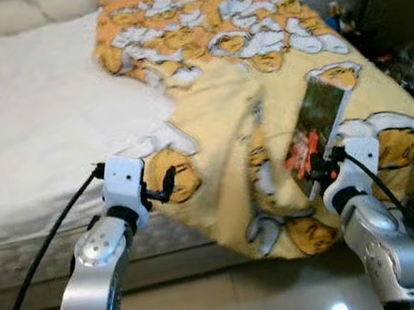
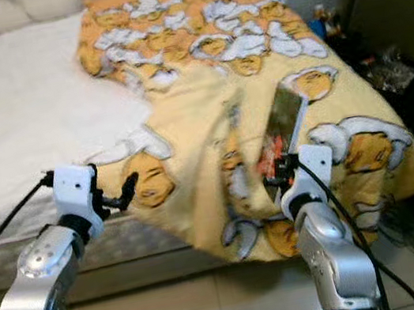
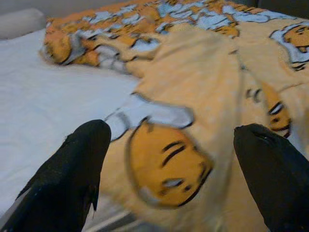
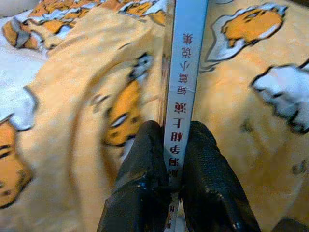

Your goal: Clean up the room

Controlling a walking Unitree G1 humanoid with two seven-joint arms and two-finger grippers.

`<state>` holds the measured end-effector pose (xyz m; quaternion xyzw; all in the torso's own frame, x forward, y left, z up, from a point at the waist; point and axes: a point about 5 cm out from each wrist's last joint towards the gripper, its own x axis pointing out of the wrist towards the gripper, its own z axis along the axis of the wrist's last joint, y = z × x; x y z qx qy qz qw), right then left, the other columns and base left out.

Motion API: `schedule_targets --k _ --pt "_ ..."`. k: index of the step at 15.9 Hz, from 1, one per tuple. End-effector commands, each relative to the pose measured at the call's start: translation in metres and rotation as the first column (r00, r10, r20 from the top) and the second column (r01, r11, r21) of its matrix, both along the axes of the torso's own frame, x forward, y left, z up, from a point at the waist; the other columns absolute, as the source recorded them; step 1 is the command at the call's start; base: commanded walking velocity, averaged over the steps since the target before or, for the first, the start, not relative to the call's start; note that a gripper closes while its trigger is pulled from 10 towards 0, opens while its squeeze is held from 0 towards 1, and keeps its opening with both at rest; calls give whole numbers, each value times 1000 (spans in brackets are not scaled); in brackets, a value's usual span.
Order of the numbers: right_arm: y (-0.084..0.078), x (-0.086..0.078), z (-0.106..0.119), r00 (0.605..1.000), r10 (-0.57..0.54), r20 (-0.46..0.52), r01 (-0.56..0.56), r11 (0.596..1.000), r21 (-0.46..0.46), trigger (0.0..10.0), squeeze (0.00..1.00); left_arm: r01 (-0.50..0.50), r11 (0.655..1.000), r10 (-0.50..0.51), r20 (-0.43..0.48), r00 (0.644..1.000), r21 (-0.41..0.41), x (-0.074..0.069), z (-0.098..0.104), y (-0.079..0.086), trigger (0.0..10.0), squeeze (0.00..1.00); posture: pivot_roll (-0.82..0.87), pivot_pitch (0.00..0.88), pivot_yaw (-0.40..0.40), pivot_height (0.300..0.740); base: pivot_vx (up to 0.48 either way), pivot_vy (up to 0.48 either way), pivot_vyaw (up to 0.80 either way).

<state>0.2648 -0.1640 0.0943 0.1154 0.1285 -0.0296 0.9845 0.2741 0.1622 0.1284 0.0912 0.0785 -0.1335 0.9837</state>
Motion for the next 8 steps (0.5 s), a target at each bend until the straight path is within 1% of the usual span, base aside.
schedule_targets --k 1,8 --pt "3 5 11 998 19 54 -18 1000 -14 10000 0 -14 1000 14 7 1000 1 1 2 3 10000 0 -24 0 32 740 0 390 0" --pt "5 7 12 998 28 57 -27 999 -17 10000 0 -22 1000 22 5 1000 1 0 1 5 10000 0 -20 0 29 740 0 392 0"
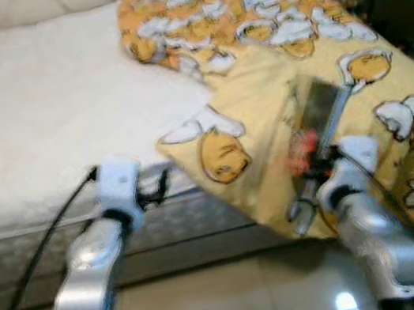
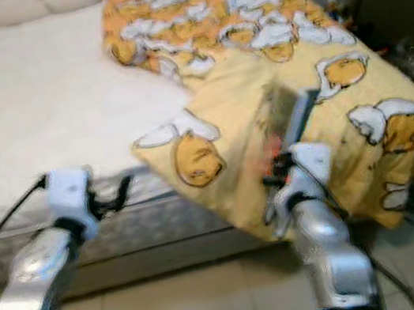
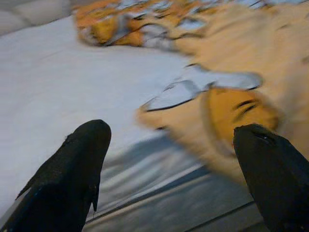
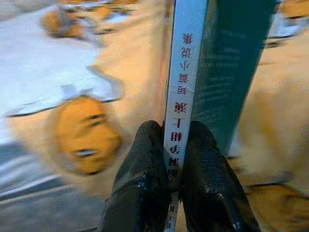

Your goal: Clean up the room

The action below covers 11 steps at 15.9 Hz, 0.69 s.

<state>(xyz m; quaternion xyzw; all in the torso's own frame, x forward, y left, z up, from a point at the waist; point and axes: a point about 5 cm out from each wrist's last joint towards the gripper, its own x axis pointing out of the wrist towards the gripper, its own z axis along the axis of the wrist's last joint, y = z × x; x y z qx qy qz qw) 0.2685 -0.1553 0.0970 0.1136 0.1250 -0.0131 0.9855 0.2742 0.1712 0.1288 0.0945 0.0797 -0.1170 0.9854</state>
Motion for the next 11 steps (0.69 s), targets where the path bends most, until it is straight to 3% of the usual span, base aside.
schedule_targets --k 1,11 --pt "-3 3 9 999 -2 47 3 1000 -15 10000 0 9 1000 -9 4 1000 -8 0 1 -4 10000 0 -19 0 29 740 0 390 0" --pt "0 9 11 999 7 52 -6 1000 -8 10000 0 -9 1000 9 3 1000 -2 0 1 -1 10000 0 -4 0 27 740 0 393 0"
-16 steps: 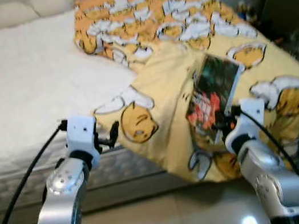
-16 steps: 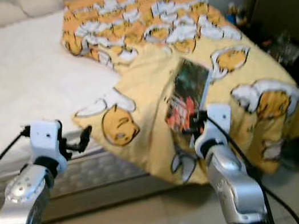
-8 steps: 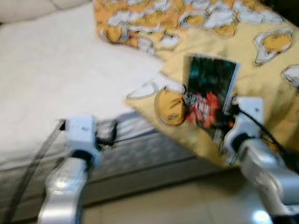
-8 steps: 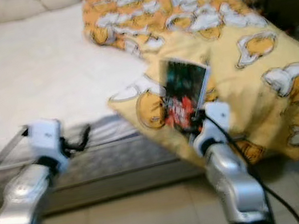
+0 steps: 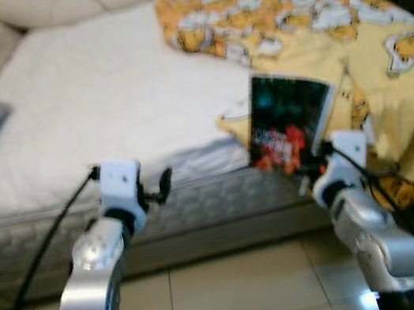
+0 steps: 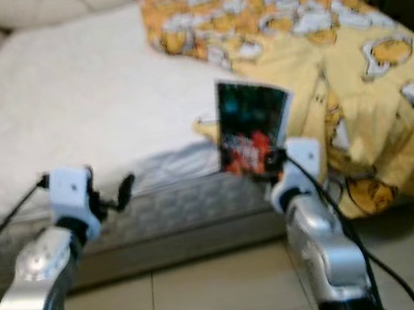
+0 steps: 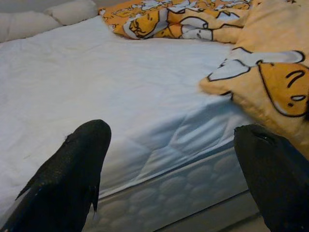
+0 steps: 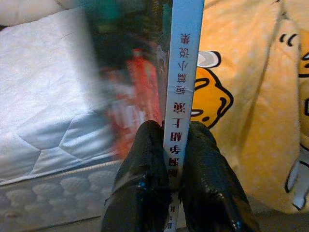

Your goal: Clean up the room

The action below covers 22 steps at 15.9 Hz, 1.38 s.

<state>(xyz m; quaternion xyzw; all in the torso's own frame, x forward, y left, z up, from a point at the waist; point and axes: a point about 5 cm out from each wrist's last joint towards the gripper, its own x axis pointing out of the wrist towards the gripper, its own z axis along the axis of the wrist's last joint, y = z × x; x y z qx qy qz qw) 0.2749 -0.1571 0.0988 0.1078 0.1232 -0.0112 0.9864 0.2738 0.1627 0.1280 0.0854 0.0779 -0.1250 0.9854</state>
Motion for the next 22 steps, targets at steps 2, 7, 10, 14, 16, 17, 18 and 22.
schedule_targets --k 2,7,10,14,16,17,18,22 --pt "3 3 8 999 1 47 -1 1000 5 10000 0 -25 1000 25 3 1000 18 1 2 9 10000 0 -4 0 26 740 0 392 0" --pt "4 6 8 999 14 49 -15 1000 7 10000 0 -33 999 33 6 999 18 1 3 9 10000 0 8 0 19 740 0 394 0" --pt "5 8 9 998 22 54 -22 1000 3 10000 0 -46 999 45 7 999 18 0 3 12 10000 0 9 0 15 740 0 391 0" --pt "6 10 10 997 37 63 -36 999 -14 10000 0 -69 998 69 11 998 6 1 3 14 10000 0 13 0 6 740 0 387 0" --pt "8 12 14 994 73 81 -67 995 -77 10000 0 -116 991 118 30 993 -62 2 6 17 10000 0 9 0 0 740 0 193 0" --pt "8 13 16 993 79 86 -71 993 -91 10000 0 -124 989 128 40 991 -81 3 8 17 10000 0 9 0 -1 740 0 0 0" --pt "7 14 18 993 78 92 -69 993 -93 10000 0 -135 985 142 58 988 -104 3 11 17 10000 0 8 0 -4 740 0 0 0" --pt "8 13 17 990 107 92 -98 991 -90 10000 0 -168 981 176 81 981 -98 3 14 21 10000 0 13 0 -16 740 0 0 0"
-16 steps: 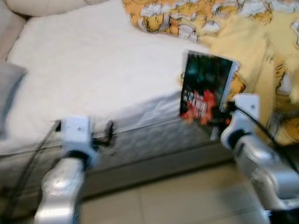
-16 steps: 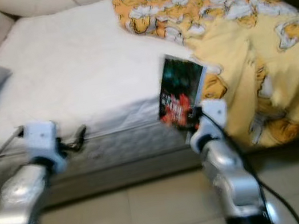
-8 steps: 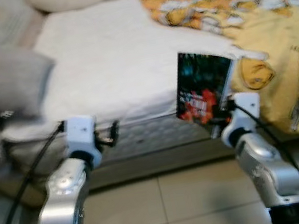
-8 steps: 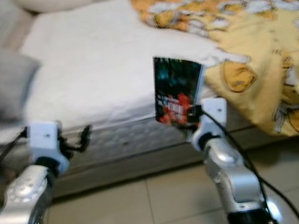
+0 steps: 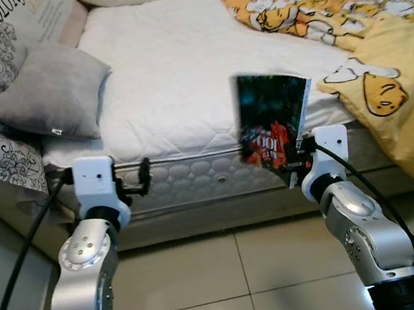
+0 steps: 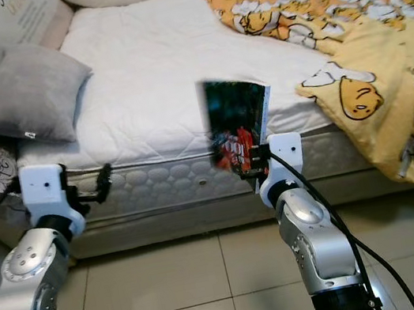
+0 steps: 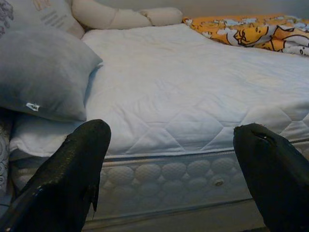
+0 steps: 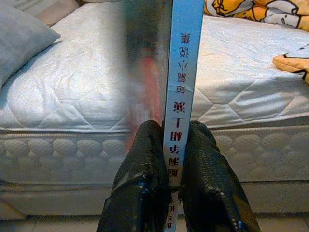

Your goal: Clean up the room

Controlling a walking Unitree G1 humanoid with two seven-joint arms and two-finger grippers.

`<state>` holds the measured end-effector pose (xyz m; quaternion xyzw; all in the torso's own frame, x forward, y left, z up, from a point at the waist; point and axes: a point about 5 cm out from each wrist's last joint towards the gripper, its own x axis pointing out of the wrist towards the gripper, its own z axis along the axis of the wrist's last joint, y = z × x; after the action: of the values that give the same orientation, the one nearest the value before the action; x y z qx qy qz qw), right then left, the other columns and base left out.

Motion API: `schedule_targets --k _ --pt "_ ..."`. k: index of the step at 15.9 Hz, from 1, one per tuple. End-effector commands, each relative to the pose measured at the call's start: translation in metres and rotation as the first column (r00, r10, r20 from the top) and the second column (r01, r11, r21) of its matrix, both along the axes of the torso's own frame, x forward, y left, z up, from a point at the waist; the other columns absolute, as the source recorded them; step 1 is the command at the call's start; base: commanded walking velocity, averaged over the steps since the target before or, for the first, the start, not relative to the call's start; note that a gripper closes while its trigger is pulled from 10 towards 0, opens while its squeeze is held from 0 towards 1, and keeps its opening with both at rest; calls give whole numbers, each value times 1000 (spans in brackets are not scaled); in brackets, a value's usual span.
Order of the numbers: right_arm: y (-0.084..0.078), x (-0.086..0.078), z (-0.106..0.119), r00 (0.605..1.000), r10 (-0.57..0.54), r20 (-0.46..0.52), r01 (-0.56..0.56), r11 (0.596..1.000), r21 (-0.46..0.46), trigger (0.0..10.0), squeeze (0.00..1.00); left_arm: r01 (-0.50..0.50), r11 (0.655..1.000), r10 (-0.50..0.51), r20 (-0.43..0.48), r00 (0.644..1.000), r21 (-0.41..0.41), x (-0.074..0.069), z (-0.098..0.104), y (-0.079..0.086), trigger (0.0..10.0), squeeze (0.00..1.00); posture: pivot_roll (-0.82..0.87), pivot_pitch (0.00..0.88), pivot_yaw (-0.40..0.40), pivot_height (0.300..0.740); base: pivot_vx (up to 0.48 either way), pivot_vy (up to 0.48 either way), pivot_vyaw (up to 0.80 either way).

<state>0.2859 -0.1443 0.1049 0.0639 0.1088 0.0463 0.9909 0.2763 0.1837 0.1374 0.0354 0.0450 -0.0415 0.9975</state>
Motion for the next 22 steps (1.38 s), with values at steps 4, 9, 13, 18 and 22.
schedule_targets --k 4,9,13,18,22 --pt "0 2 11 998 20 63 -20 1000 -9 10000 0 -11 1000 11 24 1000 2 -1 4 0 10000 0 21 0 -24 740 245 0 0" --pt "0 4 10 997 24 66 -23 999 -28 10000 0 -1 1000 0 24 1000 16 0 5 -1 10000 0 20 0 -17 740 392 0 0" --pt "-3 2 8 998 8 62 -7 1000 -27 10000 0 9 1000 -9 18 1000 20 0 3 -3 10000 0 15 0 -12 740 391 0 0" --pt "-4 3 9 998 6 65 -4 1000 -25 10000 0 12 1000 -12 14 1000 17 1 2 -4 10000 0 14 0 -13 740 392 0 0" --pt "-2 5 9 997 38 62 -36 999 -36 10000 0 4 1000 -4 12 1000 16 1 1 -4 10000 0 21 0 -19 740 394 0 0"
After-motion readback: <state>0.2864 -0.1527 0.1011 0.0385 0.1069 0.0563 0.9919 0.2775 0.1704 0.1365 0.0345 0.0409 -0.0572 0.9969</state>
